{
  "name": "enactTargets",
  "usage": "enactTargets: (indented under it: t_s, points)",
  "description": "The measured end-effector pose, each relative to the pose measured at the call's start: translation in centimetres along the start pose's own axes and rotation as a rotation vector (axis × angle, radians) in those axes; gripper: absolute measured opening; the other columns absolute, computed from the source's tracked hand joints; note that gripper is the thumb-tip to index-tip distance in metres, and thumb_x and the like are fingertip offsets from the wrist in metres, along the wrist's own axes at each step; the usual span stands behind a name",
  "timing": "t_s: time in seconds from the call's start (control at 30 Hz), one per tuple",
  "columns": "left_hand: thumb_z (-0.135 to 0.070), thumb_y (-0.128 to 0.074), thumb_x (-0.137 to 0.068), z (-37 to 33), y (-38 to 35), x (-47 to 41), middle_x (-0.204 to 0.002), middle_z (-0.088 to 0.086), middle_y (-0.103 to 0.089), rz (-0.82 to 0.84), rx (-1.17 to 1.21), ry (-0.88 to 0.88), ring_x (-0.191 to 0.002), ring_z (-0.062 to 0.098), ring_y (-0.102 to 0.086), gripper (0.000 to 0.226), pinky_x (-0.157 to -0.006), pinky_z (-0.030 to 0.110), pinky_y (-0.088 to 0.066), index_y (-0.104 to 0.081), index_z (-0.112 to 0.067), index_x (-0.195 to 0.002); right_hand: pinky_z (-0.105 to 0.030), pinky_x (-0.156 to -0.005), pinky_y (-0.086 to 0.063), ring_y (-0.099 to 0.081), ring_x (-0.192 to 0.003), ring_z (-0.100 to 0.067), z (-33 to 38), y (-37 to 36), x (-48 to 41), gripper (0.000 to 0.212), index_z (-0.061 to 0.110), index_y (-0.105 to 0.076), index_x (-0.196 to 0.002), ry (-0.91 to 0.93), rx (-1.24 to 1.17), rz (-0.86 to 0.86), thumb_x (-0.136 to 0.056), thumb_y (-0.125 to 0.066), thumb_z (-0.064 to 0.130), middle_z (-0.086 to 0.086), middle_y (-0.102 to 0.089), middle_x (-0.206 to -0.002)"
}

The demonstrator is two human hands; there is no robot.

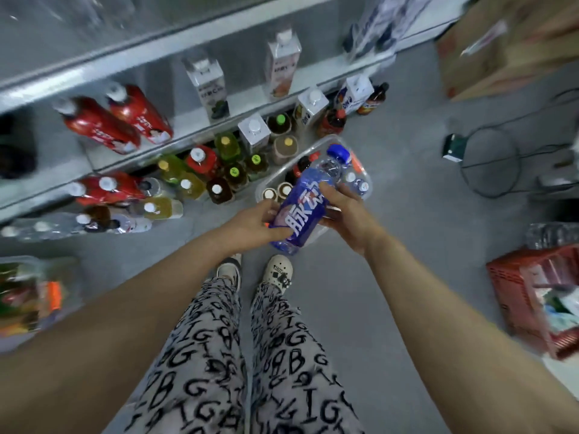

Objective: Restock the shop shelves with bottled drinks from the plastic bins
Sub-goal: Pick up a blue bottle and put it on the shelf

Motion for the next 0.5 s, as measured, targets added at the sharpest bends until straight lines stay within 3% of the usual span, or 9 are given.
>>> enactTargets:
  t_s: [0.07, 0.13, 0.27, 0.37, 0.43, 0.5]
  points:
    - [-0.02, -0.069, -0.091, -1.8, -0.1, 3.5, -0.128, 0.0, -0.057, -0.003, 0.05, -0.012, -0.109, 0.013, -0.057, 0.056, -0.084, 0.02, -0.048, -0.043, -0.015, -0.141, -0.037, -0.086, -0.058, -0.071, -0.095, -0.021, 1.9, -0.6, 2.9, 0.046, 0.011, -0.056, -0.135, 0.023, 0.027, 0.029, -0.094, -0.066, 0.03, -0.005, -0.075, -0.111]
    - [-0.021, -0.069, -0.091, -3.3, 0.1, 6.4, -0.128, -0.002, -0.058, -0.03, 0.088, -0.043, -0.109, 0.012, -0.057, 0.058, -0.09, 0.023, -0.046, -0.042, -0.021, -0.143, -0.032, -0.08, -0.058, -0.071, -0.095, -0.021, 3.6, -1.4, 5.6, 0.044, 0.01, -0.056, -0.134, 0.046, 0.037, 0.064, -0.096, -0.064, 0.029, -0.007, -0.074, -0.114]
    - [-0.021, -0.069, -0.091, -5.2, 0.5, 11.7, -0.114, -0.012, -0.061, -0.052, 0.19, -0.081, -0.102, 0.003, -0.06, 0.051, -0.089, 0.02, -0.048, -0.042, -0.039, -0.131, -0.029, -0.072, -0.058, -0.073, -0.091, -0.02, 6.8, -3.9, 10.3, 0.04, 0.009, -0.059, -0.13, 0.096, 0.064, 0.152, -0.095, -0.065, 0.028, -0.01, -0.074, -0.112]
    - [-0.019, -0.07, -0.09, -5.9, 1.6, 15.3, -0.113, -0.015, -0.062, -0.11, 0.24, -0.112, -0.104, 0.001, -0.06, 0.053, -0.09, 0.021, -0.05, -0.044, -0.035, -0.133, -0.032, -0.074, -0.06, -0.072, -0.088, -0.02, 9.2, -6.3, 12.9, 0.022, 0.012, -0.063, -0.116, 0.15, 0.125, 0.222, -0.097, -0.063, 0.023, -0.007, -0.075, -0.104]
    - [-0.021, -0.073, -0.088, -5.8, 2.5, 17.3, -0.118, -0.012, -0.063, -0.156, 0.262, -0.121, -0.108, 0.004, -0.061, 0.06, -0.095, 0.026, -0.05, -0.044, -0.03, -0.14, -0.036, -0.084, -0.059, -0.071, -0.094, -0.025, 10.4, -8.1, 14.5, 0.031, 0.009, -0.062, -0.122, 0.181, 0.196, 0.254, -0.094, -0.067, 0.021, -0.012, -0.074, -0.112]
    - [-0.023, -0.074, -0.087, -5.6, 3.6, 19.3, -0.122, -0.009, -0.063, -0.196, 0.289, -0.129, -0.112, 0.009, -0.061, 0.065, -0.102, 0.034, -0.049, -0.042, -0.029, -0.143, -0.034, -0.081, -0.06, -0.072, -0.097, -0.026, 11.4, -10.1, 15.7, 0.036, 0.007, -0.059, -0.125, 0.205, 0.261, 0.28, -0.092, -0.069, 0.017, -0.013, -0.073, -0.116]
Point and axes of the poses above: each hand's wrist, its own x-axis away from the middle knuckle, its own y-axis out of the back of the hand, z = x × y, the point moved 8 cm from there along -x, towards the middle knuckle
